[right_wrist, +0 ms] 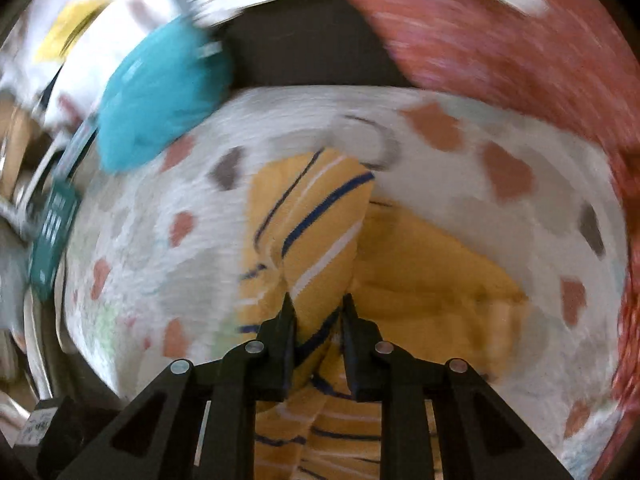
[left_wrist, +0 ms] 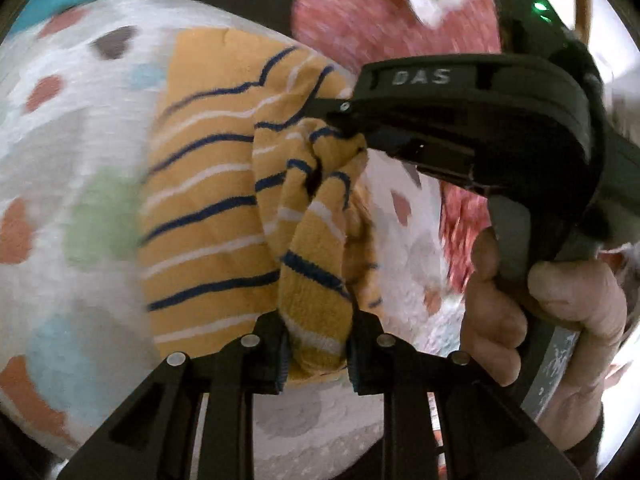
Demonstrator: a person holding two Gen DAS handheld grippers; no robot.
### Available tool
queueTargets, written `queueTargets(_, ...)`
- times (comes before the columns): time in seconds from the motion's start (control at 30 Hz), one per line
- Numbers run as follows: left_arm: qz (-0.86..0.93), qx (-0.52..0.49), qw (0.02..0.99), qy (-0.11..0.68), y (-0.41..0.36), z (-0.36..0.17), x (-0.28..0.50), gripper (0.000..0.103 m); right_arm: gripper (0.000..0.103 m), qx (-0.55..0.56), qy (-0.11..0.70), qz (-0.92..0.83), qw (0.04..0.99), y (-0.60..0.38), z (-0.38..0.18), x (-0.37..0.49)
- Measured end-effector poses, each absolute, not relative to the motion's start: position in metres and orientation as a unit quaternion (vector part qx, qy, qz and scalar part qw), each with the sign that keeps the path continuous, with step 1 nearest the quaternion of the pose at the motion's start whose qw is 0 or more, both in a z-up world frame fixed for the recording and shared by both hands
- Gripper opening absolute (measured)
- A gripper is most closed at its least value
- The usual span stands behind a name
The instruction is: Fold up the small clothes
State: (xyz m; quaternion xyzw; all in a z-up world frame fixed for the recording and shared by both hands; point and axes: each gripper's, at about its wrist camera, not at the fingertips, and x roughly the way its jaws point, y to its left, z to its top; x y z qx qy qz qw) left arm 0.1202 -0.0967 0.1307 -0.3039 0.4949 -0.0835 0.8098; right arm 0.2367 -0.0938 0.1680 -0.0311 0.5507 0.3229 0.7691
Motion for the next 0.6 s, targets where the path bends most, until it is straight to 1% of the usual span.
queueTargets(0.07, -0.087, -0.268, 0.811, 0.512, -0.131, 0.117, 0.127, 0.022, 0.021, 0.002, 0.563, 0.304, 0.769, -0.132, 0.152, 0.250)
queueTargets(0.17, -0.091, -0.242, 0.803, 0.537, -0.161, 0.104, 0.134, 0.024, 0.021, 0.036, 0.583, 0.279, 0.762, -0.178, 0.117, 0.265)
queueTargets(0.3, -0.107, -0.240, 0.789, 0.555, -0.164, 0.103, 0.120, 0.027, 0.021, 0.097, 0.597, 0.269, 0.749, -0.213, 0.082, 0.271)
queueTargets(0.4, -0.114, -0.254, 0.782, 0.557, -0.154, 0.114, 0.099, 0.027, 0.021, 0.135, 0.590, 0.277, 0.747, -0.223, 0.078, 0.270)
queueTargets(0.47, -0.112, -0.253, 0.784, 0.556, -0.147, 0.123, 0.081, 0.029, 0.021, 0.140, 0.577, 0.286, 0.752, -0.225, 0.082, 0.269)
queueTargets(0.5, -0.108, -0.253, 0.786, 0.554, -0.142, 0.127, 0.071, 0.031, 0.026, 0.140, 0.567, 0.290, 0.758, -0.226, 0.086, 0.266)
queueTargets(0.57, -0.096, -0.254, 0.790, 0.549, -0.132, 0.128, 0.050, 0.036, 0.028, 0.155, 0.550, 0.290, 0.768, -0.235, 0.093, 0.260)
queueTargets(0.6, -0.083, -0.258, 0.792, 0.547, -0.125, 0.128, 0.039, 0.038, 0.033, 0.165, 0.541, 0.290, 0.772, -0.243, 0.098, 0.254)
